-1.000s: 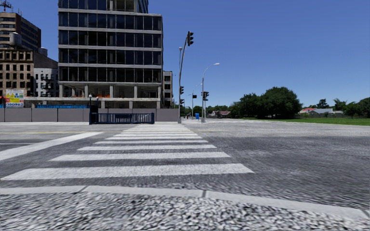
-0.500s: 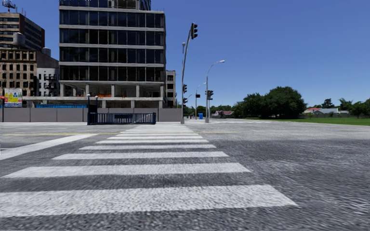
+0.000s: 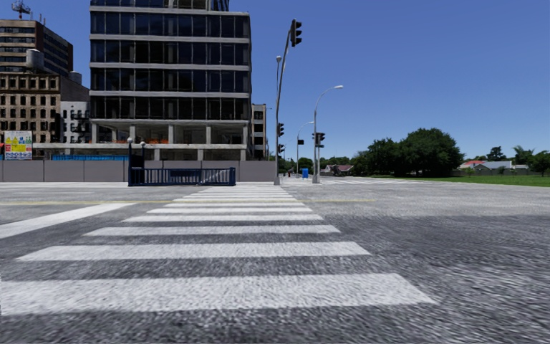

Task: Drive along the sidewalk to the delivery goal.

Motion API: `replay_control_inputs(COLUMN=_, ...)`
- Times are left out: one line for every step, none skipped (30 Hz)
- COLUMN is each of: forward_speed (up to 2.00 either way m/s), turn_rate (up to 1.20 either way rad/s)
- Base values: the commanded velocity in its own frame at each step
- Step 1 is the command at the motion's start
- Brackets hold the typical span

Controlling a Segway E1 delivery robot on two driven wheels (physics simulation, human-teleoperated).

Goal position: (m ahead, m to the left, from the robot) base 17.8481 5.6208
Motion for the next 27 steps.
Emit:
replay_control_inputs(forward_speed=1.86, turn_rate=0.0)
replay_control_inputs(forward_speed=1.86, turn_rate=0.0)
replay_control_inputs(forward_speed=1.86, turn_rate=0.0)
replay_control_inputs(forward_speed=1.86, turn_rate=0.0)
replay_control_inputs(forward_speed=1.86, turn_rate=0.0)
replay_control_inputs(forward_speed=1.86, turn_rate=0.0)
replay_control_inputs(forward_speed=1.86, turn_rate=0.0)
replay_control_inputs(forward_speed=1.86, turn_rate=0.0)
replay_control_inputs(forward_speed=1.86, turn_rate=0.0)
replay_control_inputs(forward_speed=1.86, turn_rate=0.0)
replay_control_inputs(forward_speed=1.86, turn_rate=0.0)
replay_control_inputs(forward_speed=1.86, turn_rate=0.0)
replay_control_inputs(forward_speed=1.86, turn_rate=0.0)
replay_control_inputs(forward_speed=1.86, turn_rate=0.0)
replay_control_inputs(forward_speed=1.86, turn_rate=0.03)
replay_control_inputs(forward_speed=1.86, turn_rate=0.29)
replay_control_inputs(forward_speed=1.86, turn_rate=0.71)
replay_control_inputs(forward_speed=1.86, turn_rate=0.71)
replay_control_inputs(forward_speed=1.86, turn_rate=0.84)
replay_control_inputs(forward_speed=1.86, turn_rate=0.88)
replay_control_inputs(forward_speed=1.86, turn_rate=0.8)
replay_control_inputs(forward_speed=1.86, turn_rate=0.8)
replay_control_inputs(forward_speed=1.86, turn_rate=0.01)
replay_control_inputs(forward_speed=1.86, turn_rate=0.01)
replay_control_inputs(forward_speed=1.86, turn_rate=0.0)
replay_control_inputs(forward_speed=1.86, turn_rate=0.0)
replay_control_inputs(forward_speed=1.86, turn_rate=0.0)
